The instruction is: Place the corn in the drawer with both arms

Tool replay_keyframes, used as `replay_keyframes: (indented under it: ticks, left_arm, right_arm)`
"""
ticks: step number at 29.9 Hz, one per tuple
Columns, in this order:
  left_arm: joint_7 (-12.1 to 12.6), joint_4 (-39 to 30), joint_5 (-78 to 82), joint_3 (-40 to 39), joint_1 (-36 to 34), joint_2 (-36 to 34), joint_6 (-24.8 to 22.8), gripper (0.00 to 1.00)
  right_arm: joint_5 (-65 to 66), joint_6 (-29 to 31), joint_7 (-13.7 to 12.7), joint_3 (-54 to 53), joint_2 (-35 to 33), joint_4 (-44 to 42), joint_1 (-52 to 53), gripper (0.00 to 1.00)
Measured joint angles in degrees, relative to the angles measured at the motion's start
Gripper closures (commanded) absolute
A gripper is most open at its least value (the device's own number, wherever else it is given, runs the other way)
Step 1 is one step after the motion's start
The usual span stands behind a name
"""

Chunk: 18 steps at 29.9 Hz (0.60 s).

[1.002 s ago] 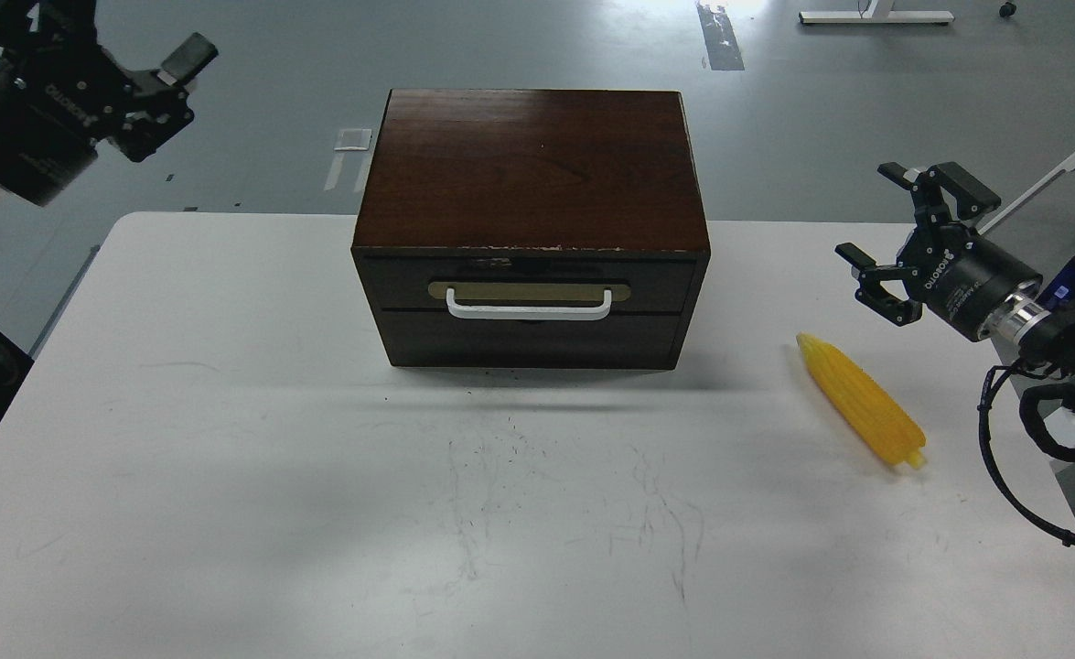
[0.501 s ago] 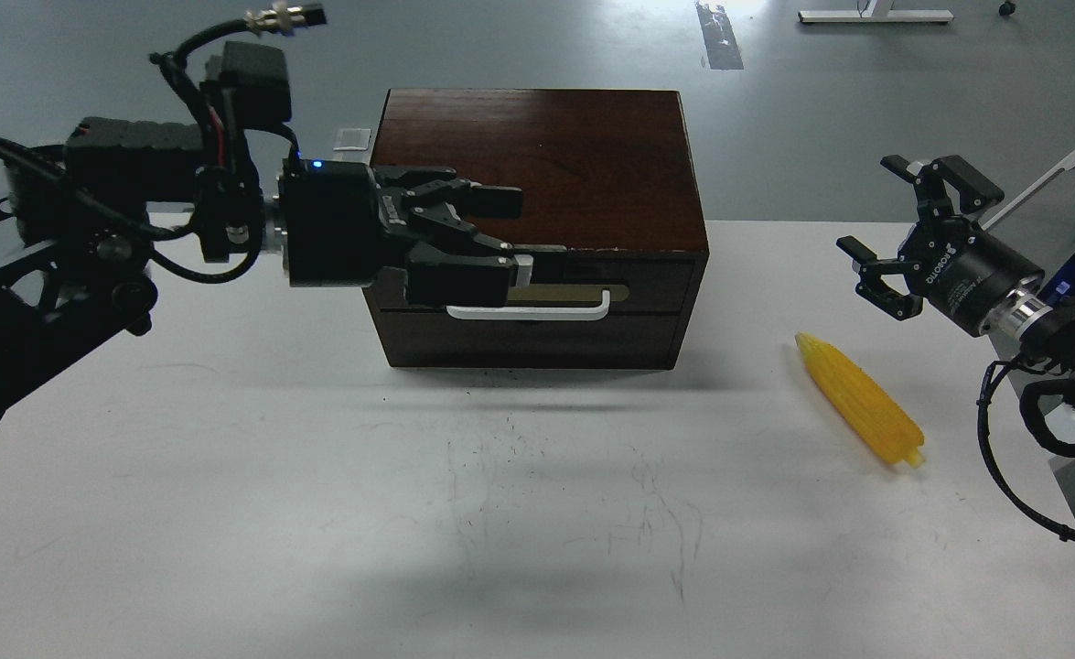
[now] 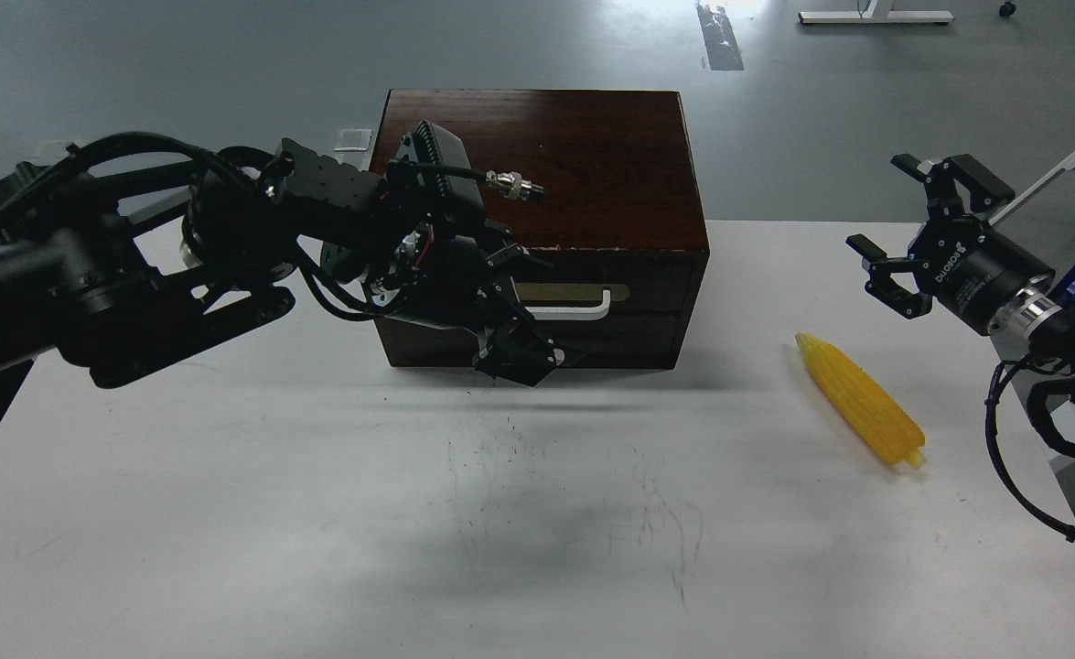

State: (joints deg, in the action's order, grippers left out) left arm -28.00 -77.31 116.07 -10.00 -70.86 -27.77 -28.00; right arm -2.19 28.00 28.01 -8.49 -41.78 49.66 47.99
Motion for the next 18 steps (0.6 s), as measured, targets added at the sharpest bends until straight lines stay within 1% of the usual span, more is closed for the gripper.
replay_keyframes:
  ticks: [5,14,18]
  left_arm:
    - [0.0,2.4,1.0,2.1,-0.2,1.6,0.0,0.01]
    - [0.0,6.4,1.2,2.4,-0.2,4.1,0.0,0.01]
    - [0.0,7.1,1.3,3.2,-0.3,4.8,0.0,0.01]
  right_arm:
    - [0.0,0.0,0.0,-0.3,0.0,0.0,0.0,0.00]
    - [0.0,0.0,0.0,-0.3,-0.3,0.0,-0.4,0.00]
    - [0.0,0.0,0.0,-0.3,-0.5,0.0,-0.5,0.00]
